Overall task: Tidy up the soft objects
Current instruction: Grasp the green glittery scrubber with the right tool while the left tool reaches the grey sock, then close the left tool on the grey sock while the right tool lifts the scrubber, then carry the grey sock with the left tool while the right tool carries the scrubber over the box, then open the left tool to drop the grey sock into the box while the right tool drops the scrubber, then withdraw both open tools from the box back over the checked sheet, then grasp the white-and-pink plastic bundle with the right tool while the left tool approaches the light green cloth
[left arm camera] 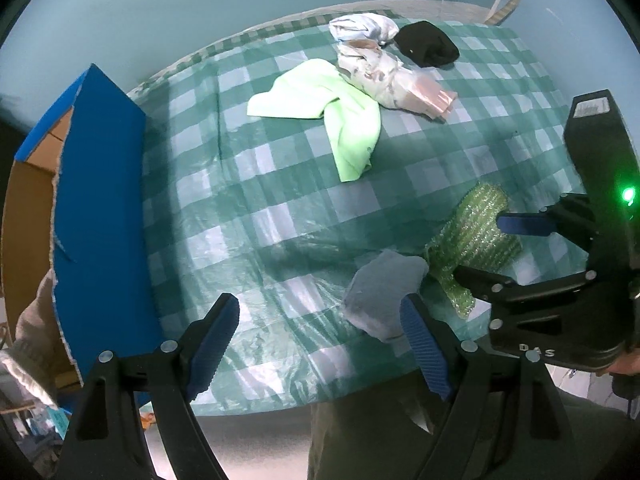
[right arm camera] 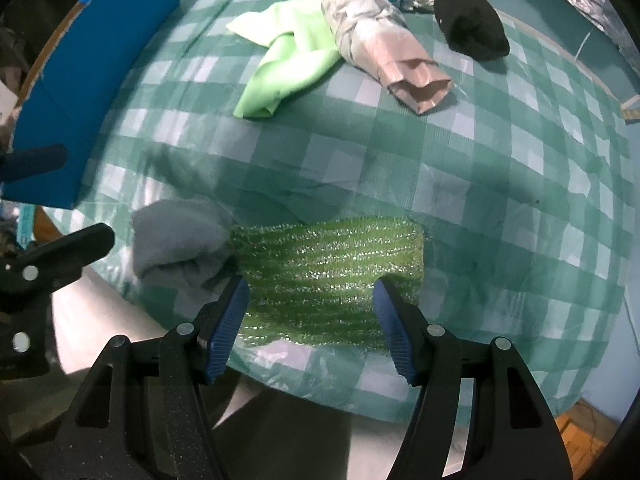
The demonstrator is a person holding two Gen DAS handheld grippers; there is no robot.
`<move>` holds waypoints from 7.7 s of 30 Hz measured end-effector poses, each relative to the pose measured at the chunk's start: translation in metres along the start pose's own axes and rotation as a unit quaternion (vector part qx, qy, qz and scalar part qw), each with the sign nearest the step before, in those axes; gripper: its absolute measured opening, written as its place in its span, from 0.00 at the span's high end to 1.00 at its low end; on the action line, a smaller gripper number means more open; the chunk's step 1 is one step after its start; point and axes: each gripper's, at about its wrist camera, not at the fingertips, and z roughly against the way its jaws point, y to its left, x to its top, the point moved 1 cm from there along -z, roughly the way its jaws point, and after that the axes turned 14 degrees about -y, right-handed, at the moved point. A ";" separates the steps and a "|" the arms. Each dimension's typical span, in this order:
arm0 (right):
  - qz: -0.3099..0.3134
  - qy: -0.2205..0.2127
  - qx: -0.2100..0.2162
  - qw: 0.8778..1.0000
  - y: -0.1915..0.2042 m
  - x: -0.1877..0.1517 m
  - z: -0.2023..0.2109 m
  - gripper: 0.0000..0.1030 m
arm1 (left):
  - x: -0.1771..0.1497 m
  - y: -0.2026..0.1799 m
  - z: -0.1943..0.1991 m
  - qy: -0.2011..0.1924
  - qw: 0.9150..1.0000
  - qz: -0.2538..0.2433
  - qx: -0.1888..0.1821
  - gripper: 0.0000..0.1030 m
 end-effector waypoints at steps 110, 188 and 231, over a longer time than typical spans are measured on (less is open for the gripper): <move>0.210 -0.132 0.128 0.960 0.146 0.190 0.094 0.92 | 0.016 0.180 0.098 -0.079 0.958 0.214 0.173 0.70; 0.177 -0.144 0.111 0.967 0.178 0.232 0.080 0.45 | 0.018 0.195 0.105 -0.081 0.953 0.239 0.167 0.28; 0.074 -0.123 0.008 0.990 -0.010 0.189 0.081 0.43 | 0.074 0.103 0.066 -0.066 0.979 0.150 0.120 0.27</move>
